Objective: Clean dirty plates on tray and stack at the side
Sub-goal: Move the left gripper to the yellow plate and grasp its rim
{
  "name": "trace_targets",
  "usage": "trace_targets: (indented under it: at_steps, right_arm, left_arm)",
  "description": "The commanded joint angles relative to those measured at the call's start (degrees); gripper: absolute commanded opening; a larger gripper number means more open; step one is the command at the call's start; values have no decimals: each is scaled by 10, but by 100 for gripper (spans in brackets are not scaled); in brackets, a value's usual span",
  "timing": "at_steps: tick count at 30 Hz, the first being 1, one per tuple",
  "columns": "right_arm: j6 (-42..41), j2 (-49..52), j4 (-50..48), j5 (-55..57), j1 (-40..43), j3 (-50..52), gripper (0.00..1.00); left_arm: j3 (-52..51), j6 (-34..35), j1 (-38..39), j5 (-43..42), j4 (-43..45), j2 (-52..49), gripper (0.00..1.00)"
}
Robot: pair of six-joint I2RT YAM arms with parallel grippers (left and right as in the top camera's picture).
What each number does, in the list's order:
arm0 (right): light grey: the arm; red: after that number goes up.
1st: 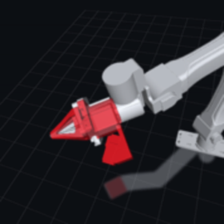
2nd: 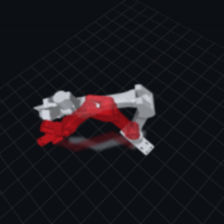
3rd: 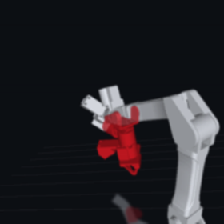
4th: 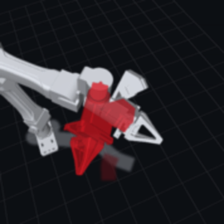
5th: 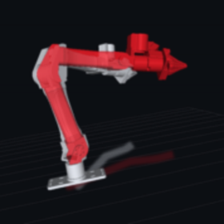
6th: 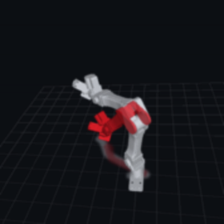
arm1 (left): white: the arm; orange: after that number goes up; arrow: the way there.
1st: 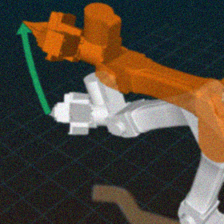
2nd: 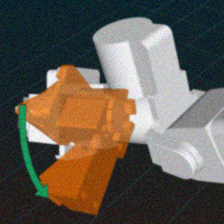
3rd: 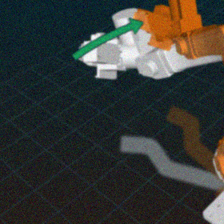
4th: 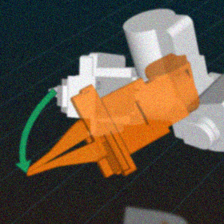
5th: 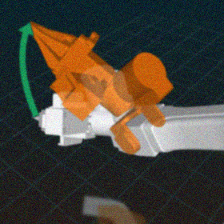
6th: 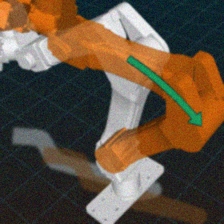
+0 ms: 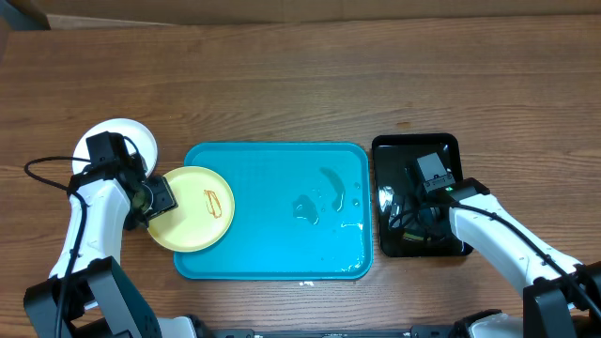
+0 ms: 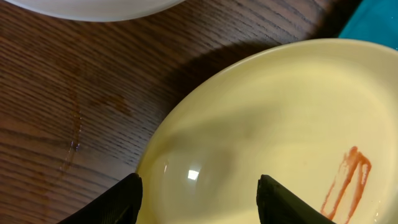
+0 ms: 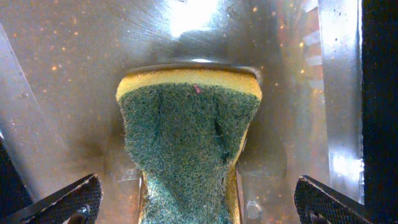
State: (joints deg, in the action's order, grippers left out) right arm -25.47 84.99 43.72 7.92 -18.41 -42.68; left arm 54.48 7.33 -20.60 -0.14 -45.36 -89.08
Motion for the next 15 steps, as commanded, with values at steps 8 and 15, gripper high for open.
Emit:
trace_targets:
  at_steps: [8,15]
  right_arm:
    - [-2,0,-2,6,2,2,100]
    - [-2,0,-2,6,2,2,100]
  left_arm:
    - [19,-9,3,5,-11,-4,69]
    - [25,-6,3,4,-15,12,69]
